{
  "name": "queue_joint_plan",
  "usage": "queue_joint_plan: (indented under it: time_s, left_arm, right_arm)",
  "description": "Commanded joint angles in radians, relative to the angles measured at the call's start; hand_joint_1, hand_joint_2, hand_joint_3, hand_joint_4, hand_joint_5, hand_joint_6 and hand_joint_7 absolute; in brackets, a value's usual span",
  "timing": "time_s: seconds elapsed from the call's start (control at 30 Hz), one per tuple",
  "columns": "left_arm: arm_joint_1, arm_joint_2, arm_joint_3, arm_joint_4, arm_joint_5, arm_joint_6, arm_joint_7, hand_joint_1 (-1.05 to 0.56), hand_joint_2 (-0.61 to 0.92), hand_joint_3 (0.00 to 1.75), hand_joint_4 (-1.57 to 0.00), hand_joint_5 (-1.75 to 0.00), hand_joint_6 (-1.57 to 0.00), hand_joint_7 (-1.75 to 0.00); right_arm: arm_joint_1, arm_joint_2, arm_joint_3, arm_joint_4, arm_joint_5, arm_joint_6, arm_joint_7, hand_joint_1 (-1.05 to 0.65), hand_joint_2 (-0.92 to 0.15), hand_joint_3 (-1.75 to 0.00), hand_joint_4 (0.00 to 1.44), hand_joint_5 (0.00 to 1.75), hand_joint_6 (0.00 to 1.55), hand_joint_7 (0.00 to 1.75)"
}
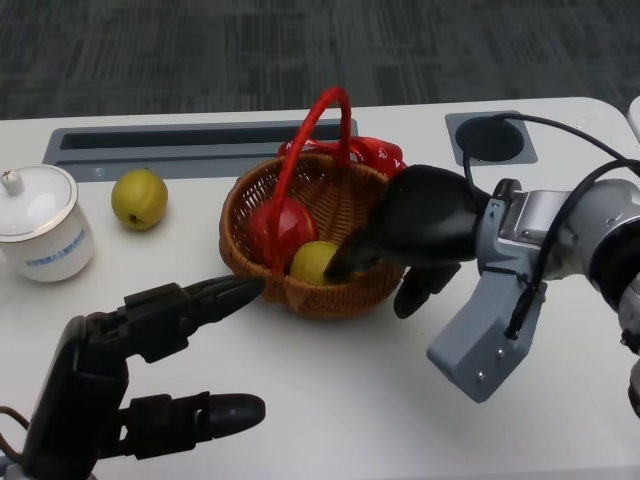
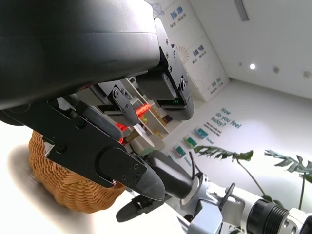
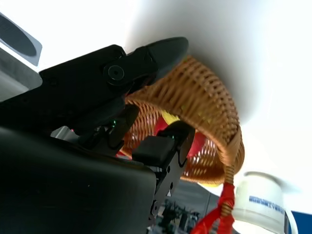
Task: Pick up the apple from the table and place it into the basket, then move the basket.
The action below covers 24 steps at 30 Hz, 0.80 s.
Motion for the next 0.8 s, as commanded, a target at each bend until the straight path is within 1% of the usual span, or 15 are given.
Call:
queue_joint_plan:
  time_s: [0.03, 0.13, 0.23, 0.37, 0.6, 0.8]
  left_arm:
    - [0.015, -0.005, 0.012, 0.000, 0.010, -0.008, 0.030, -0.58, 0.75, 0.01, -0.86, -0.03, -0.80, -0.02]
    - [0.026, -0.012, 0.017, -0.009, 0.020, -0.010, 0.042, -0.58, 0.75, 0.01, -0.85, -0.02, -0.80, -0.01]
    - [0.032, -0.017, 0.022, -0.013, 0.033, -0.018, 0.054, -0.57, 0.76, 0.01, -0.85, -0.02, -0.80, -0.01]
    - [0.041, -0.022, 0.026, -0.020, 0.039, -0.023, 0.064, -0.56, 0.77, 0.01, -0.85, -0.01, -0.80, -0.01]
    - [0.068, -0.035, 0.028, -0.054, 0.048, -0.012, 0.078, -0.57, 0.77, 0.00, -0.85, -0.01, -0.81, -0.01]
    - [0.088, -0.044, 0.028, -0.073, 0.052, -0.019, 0.086, -0.56, 0.76, 0.00, -0.86, -0.01, -0.81, 0.00]
  right_arm:
    - [0.016, 0.019, 0.005, 0.015, -0.001, 0.019, -0.038, -0.44, -0.85, -0.02, 1.10, 0.05, 0.96, 0.05]
    - [0.022, 0.035, 0.002, 0.022, 0.006, 0.028, -0.048, -0.41, -0.88, -0.02, 1.15, 0.06, 1.03, 0.05]
    - [0.027, 0.043, 0.002, 0.027, 0.007, 0.038, -0.050, -0.37, -0.90, -0.02, 1.19, 0.07, 1.06, 0.04]
    - [0.032, 0.047, -0.014, 0.032, 0.026, 0.055, -0.018, -0.33, -0.92, -0.02, 1.20, 0.06, 1.05, 0.02]
    - [0.063, 0.045, -0.083, 0.036, 0.110, 0.069, 0.063, -0.31, -0.92, -0.04, 1.21, 0.05, 1.04, 0.01]
    - [0.087, 0.050, -0.112, 0.036, 0.142, 0.094, 0.091, -0.29, -0.91, -0.01, 1.24, 0.06, 1.04, 0.01]
